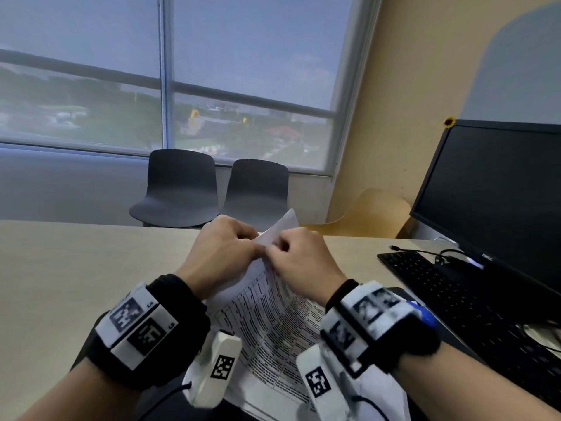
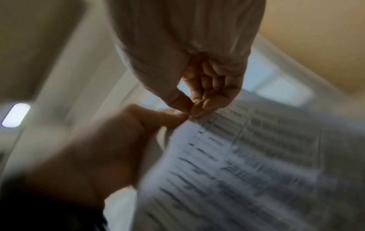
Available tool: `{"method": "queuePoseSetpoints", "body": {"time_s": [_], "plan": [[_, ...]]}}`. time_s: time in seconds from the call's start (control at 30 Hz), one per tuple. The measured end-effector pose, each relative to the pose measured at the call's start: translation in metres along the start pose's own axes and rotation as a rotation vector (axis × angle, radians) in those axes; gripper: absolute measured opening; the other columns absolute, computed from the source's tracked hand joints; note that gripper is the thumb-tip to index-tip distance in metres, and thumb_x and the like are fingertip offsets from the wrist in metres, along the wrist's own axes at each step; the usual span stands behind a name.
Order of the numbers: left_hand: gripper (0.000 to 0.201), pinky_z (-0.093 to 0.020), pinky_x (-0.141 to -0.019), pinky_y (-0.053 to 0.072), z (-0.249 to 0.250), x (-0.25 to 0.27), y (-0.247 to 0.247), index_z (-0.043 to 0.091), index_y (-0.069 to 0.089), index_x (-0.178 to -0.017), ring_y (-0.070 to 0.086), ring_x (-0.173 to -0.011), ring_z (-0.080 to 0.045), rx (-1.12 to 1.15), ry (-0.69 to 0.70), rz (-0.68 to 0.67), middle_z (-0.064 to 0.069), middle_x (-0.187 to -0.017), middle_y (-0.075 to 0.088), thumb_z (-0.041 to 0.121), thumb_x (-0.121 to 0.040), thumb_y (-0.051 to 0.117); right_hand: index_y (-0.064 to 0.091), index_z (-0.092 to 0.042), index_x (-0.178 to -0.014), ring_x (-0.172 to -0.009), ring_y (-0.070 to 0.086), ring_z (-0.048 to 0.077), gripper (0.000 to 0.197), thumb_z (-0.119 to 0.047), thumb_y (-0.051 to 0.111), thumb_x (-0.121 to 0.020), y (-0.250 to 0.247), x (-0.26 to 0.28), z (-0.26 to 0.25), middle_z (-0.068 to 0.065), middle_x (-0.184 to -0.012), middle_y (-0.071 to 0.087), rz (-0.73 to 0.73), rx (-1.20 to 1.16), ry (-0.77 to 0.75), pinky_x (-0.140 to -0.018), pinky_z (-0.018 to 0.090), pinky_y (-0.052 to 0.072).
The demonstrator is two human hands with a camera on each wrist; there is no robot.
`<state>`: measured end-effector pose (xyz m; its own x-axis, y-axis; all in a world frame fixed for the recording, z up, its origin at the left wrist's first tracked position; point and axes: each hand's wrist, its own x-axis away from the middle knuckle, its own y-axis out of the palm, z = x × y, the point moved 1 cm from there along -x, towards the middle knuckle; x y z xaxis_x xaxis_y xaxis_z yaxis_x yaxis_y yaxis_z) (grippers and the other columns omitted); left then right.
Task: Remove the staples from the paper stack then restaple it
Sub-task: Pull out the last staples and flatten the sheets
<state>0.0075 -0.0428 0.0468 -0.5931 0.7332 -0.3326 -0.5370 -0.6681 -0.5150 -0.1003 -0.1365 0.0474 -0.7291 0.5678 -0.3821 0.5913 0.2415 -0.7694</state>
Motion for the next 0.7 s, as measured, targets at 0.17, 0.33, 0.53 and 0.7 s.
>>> {"method": "queuePoseSetpoints", "body": {"time_s": [0.17, 0.33, 0.53, 0.7], "plan": [[0.01, -0.034, -0.064, 0.054, 0.006, 0.003, -0.003, 0.016, 0.078, -0.077, 0.067, -0.069, -0.022, -0.064, 0.076, 0.031, -0.008, -0.068, 0.071, 0.021, -0.081, 0.071, 0.057, -0.006, -0.063, -0.043, 0.044, 0.01, 0.024, -0.001, 0.051, -0.086, -0.009, -0.001, 0.002, 0.004, -0.053, 0.052, -0.147, -0.887, 0.472, -0.04, 0.017, 0.037], [0.026, -0.017, -0.044, 0.033, 0.007, 0.004, 0.001, 0.014, 0.066, -0.05, 0.049, -0.053, -0.013, -0.132, 0.034, 0.063, -0.001, -0.046, 0.051, 0.016, -0.075, 0.071, 0.058, -0.013, -0.073, -0.064, 0.056, 0.024, 0.014, -0.018, 0.06, -0.086, 0.0, 0.005, 0.01, 0.006, -0.072, 0.062, 0.087, 0.333, -0.4, -0.056, 0.031, 0.036], [0.008, -0.02, -0.047, 0.031, -0.002, -0.001, 0.003, 0.001, 0.073, -0.065, 0.04, -0.051, -0.016, 0.139, -0.137, 0.034, 0.0, -0.05, 0.047, 0.001, -0.07, 0.068, 0.062, -0.007, -0.087, -0.061, 0.05, 0.025, 0.009, -0.008, 0.056, -0.093, -0.001, 0.002, 0.017, 0.009, -0.075, 0.056, 0.193, 0.872, -0.892, -0.054, 0.035, 0.039], [0.007, -0.034, -0.057, 0.048, 0.002, 0.0, -0.004, 0.017, 0.077, -0.067, 0.053, -0.057, -0.015, 0.023, 0.003, 0.034, -0.013, -0.062, 0.066, 0.022, -0.07, 0.074, 0.051, -0.017, -0.066, -0.067, 0.055, 0.026, 0.024, -0.024, 0.059, -0.088, 0.001, 0.004, -0.002, 0.007, -0.072, 0.06, 0.106, 0.274, -0.236, -0.059, 0.031, 0.036]]}}
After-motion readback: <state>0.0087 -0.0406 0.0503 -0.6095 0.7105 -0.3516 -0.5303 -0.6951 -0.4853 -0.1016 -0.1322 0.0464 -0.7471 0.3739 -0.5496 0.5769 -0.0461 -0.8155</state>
